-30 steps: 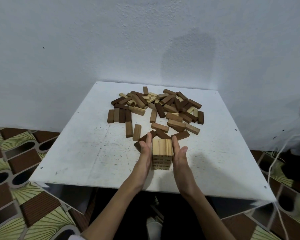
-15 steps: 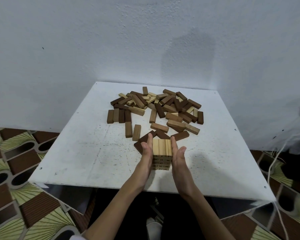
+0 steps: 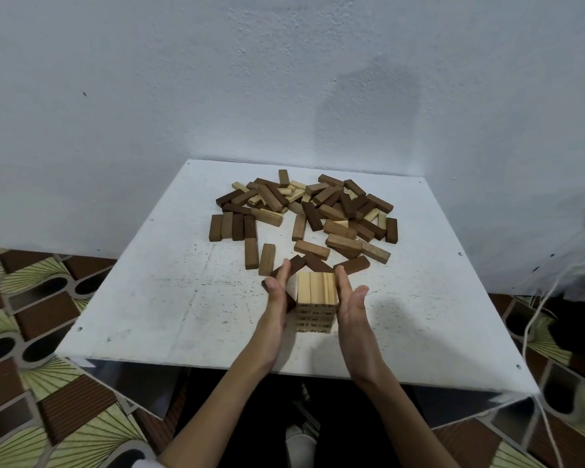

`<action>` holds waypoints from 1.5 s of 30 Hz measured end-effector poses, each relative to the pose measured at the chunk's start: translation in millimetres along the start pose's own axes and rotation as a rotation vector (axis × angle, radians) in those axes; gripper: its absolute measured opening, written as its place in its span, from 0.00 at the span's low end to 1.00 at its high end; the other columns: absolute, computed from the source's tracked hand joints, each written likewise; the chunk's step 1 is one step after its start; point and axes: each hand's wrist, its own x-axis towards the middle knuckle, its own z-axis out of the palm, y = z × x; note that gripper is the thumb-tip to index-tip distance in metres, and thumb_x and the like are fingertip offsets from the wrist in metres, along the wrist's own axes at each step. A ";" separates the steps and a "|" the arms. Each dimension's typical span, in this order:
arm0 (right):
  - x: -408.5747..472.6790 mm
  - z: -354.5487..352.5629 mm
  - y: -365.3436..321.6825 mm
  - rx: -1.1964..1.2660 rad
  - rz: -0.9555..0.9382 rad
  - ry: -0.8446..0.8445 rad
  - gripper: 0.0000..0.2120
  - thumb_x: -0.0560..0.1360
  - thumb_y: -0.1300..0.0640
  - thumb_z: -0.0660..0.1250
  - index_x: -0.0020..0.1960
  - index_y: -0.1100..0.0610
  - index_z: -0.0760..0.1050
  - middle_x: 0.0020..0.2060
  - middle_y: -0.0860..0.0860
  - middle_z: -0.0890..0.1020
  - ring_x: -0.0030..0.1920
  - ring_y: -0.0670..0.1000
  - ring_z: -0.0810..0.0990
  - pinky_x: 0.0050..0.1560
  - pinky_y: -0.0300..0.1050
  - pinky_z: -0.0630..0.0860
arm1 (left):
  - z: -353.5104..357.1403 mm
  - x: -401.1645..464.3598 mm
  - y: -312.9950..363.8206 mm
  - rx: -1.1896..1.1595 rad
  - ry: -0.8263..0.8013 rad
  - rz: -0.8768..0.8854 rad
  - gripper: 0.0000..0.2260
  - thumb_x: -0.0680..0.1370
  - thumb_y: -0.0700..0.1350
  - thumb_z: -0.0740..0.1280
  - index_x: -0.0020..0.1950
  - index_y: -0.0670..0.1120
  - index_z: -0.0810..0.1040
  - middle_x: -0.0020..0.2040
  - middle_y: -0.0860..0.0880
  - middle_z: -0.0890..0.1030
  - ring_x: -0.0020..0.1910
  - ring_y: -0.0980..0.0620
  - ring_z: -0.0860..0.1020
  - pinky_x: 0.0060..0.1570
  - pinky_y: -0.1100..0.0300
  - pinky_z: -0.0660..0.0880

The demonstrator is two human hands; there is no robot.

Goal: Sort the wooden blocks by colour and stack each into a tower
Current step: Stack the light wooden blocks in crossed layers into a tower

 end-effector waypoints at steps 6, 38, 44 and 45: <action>6.0 -4.0 -1.6 -0.030 -0.016 0.062 0.28 0.78 0.43 0.31 0.76 0.46 0.48 0.75 0.44 0.55 0.72 0.44 0.55 0.63 0.39 0.52 | -32.3 16.1 -24.0 0.218 0.107 0.120 0.31 0.70 0.74 0.50 0.57 0.55 0.76 0.58 0.56 0.75 0.61 0.57 0.73 0.56 0.66 0.71; 190.2 -59.1 -48.3 -0.925 -0.009 0.336 0.04 0.76 0.64 0.63 0.50 0.62 0.74 0.48 0.57 0.78 0.44 0.51 0.72 0.43 0.44 0.70 | -94.3 184.9 43.6 1.187 0.096 0.417 0.13 0.78 0.38 0.61 0.61 0.46 0.77 0.60 0.48 0.77 0.60 0.49 0.72 0.52 0.56 0.71; 203.8 -64.2 -61.7 -0.903 -0.042 0.265 0.08 0.77 0.65 0.60 0.49 0.66 0.78 0.47 0.57 0.80 0.43 0.51 0.75 0.37 0.39 0.71 | -95.8 207.8 48.8 1.552 -0.059 0.398 0.16 0.76 0.39 0.64 0.64 0.47 0.75 0.67 0.49 0.70 0.65 0.47 0.65 0.56 0.54 0.70; 204.7 -69.2 -66.1 -0.866 -0.065 0.284 0.09 0.77 0.65 0.59 0.49 0.65 0.78 0.46 0.56 0.80 0.43 0.50 0.75 0.35 0.37 0.68 | -97.1 209.2 48.7 1.606 -0.081 0.393 0.16 0.76 0.40 0.64 0.64 0.47 0.75 0.67 0.48 0.69 0.65 0.47 0.65 0.56 0.53 0.69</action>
